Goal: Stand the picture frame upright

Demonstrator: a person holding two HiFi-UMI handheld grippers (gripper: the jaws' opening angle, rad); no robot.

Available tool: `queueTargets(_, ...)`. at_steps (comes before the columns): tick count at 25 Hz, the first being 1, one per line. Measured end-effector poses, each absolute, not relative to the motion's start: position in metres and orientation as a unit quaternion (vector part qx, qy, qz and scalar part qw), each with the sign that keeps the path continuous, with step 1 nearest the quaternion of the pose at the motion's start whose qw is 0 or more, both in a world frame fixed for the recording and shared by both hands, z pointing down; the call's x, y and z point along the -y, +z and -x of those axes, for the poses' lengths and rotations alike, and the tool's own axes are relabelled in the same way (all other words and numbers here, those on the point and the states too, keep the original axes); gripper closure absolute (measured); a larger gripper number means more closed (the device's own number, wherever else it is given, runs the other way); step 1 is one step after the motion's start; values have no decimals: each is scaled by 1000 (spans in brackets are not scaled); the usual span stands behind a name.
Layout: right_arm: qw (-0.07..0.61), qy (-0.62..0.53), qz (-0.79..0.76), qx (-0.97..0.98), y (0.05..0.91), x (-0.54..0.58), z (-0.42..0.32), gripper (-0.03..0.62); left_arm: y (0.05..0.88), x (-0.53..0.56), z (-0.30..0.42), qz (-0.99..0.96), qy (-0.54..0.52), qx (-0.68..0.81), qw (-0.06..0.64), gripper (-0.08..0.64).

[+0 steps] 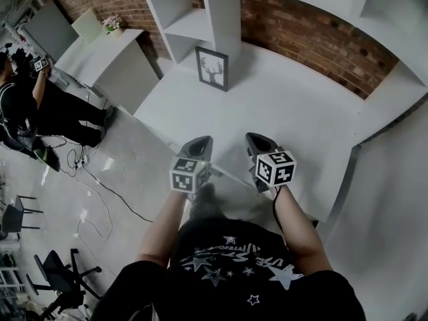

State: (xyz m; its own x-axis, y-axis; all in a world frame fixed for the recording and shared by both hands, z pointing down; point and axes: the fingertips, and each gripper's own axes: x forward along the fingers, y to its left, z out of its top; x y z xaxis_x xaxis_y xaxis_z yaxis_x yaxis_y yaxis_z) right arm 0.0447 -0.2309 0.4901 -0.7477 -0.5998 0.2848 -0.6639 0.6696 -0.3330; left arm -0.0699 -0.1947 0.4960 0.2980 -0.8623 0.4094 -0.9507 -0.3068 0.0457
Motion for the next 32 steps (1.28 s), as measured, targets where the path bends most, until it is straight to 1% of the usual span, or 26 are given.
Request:
queueTargets(3,91,219,-329,914,499,214,-48,572,494,172,66,-792,171,572,129,540)
queueTargets(7,104,233,-321,912,510,204,-56,572,488,149,73,-772,151,598,153,540)
queueTargets(12,119,231,-314,913,517,198,-53,575,491,134,81,-759,143,613,165,540)
queueTargets(21,112,233,-333,907,519,193,-54,577,504,95,92,-742,126,631,189,540)
queueTargets(26,105,220,-326,913,505,174,-43,577,498,64,103,-734,118,643,184,540)
queueTargets(32,113,215,-309,920,501,135,-33,577,491,26,110,-724,103,657,181,540)
